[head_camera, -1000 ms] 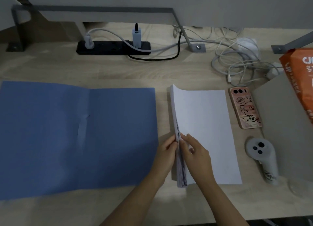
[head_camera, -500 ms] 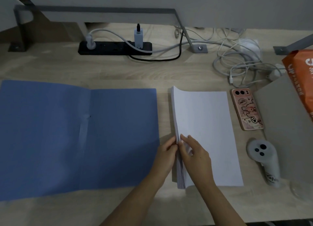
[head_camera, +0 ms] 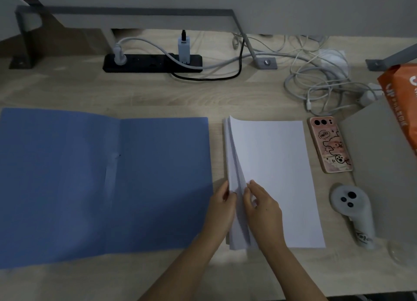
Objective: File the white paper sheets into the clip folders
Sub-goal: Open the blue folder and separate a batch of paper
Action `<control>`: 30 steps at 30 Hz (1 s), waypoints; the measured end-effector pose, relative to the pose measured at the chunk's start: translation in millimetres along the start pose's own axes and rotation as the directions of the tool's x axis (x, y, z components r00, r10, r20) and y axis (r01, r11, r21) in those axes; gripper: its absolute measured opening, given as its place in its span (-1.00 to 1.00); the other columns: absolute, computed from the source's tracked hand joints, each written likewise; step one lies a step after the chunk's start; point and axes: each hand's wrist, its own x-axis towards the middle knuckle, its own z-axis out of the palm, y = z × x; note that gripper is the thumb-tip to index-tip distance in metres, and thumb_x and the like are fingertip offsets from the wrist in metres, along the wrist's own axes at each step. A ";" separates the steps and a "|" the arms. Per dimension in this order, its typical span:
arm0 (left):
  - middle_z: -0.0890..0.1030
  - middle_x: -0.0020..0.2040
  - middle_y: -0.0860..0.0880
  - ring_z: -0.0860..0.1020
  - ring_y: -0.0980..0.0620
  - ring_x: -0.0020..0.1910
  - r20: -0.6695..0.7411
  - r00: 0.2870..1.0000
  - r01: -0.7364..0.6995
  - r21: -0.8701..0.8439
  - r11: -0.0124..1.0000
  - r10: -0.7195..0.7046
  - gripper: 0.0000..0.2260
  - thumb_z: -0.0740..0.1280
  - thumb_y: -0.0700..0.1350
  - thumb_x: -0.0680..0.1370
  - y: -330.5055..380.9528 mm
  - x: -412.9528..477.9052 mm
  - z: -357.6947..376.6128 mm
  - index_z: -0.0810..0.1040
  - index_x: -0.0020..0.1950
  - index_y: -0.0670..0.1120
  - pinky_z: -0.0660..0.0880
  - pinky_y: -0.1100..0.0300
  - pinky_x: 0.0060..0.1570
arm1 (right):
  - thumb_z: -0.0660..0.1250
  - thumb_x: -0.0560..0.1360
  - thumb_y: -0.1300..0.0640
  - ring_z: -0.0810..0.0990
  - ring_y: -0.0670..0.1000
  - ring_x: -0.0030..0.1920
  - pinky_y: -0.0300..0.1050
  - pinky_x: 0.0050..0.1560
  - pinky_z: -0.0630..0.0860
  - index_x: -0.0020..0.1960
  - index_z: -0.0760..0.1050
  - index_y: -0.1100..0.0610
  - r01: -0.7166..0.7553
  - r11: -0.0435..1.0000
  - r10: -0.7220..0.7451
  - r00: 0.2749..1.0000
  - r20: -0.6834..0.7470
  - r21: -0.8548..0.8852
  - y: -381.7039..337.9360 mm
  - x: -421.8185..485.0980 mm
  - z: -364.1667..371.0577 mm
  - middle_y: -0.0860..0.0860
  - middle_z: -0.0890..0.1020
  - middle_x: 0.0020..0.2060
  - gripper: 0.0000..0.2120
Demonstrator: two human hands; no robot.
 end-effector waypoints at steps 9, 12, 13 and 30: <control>0.47 0.20 0.03 0.47 0.00 0.22 0.006 0.992 0.128 0.118 0.985 -0.130 -0.57 0.12 0.09 0.59 19.8 14.8 22.2 0.24 0.40 -0.07 0.40 0.17 0.18 | 0.14 0.58 0.15 0.49 -0.27 -0.29 -0.62 -0.30 0.34 0.08 0.56 0.16 0.004 0.994 0.001 0.999 -0.049 0.108 1.3 2.4 -5.6 -0.10 0.54 -0.21 -0.76; 0.40 0.35 -0.08 0.44 -0.06 0.26 -0.095 0.987 0.145 0.231 0.962 -0.126 -0.58 0.11 -0.04 0.61 14.6 24.5 23.7 0.18 0.44 -0.14 0.40 0.15 0.15 | 0.08 0.60 0.10 0.48 -0.27 -0.19 -0.63 -0.16 0.31 0.16 0.53 0.11 -0.052 0.987 0.054 0.998 -0.010 0.154 1.5 3.1 -8.6 -0.09 0.57 -0.06 -0.71; 0.44 0.32 -0.11 0.47 -0.06 0.22 -0.123 0.987 0.126 0.231 0.965 -0.100 -0.64 0.12 -0.10 0.60 11.7 26.9 23.0 0.25 0.39 -0.16 0.43 0.17 0.11 | 0.08 0.60 0.09 0.49 -0.24 -0.08 -0.58 0.00 0.29 0.20 0.51 0.10 -0.060 0.985 0.059 0.998 0.014 0.162 2.5 3.5 -10.7 -0.06 0.58 0.03 -0.70; 0.38 0.38 0.10 0.36 0.14 0.34 -0.264 0.950 -0.163 0.037 0.986 0.167 -0.57 0.23 -0.16 0.57 8.4 -22.3 -127.1 0.27 0.44 -0.05 0.23 0.15 0.41 | 0.24 0.52 0.16 0.67 -0.01 -0.01 -0.07 -0.04 0.52 0.16 0.54 0.08 -0.405 0.740 0.165 0.883 0.439 0.537 -16.7 -15.3 -36.0 0.01 0.70 0.01 -0.76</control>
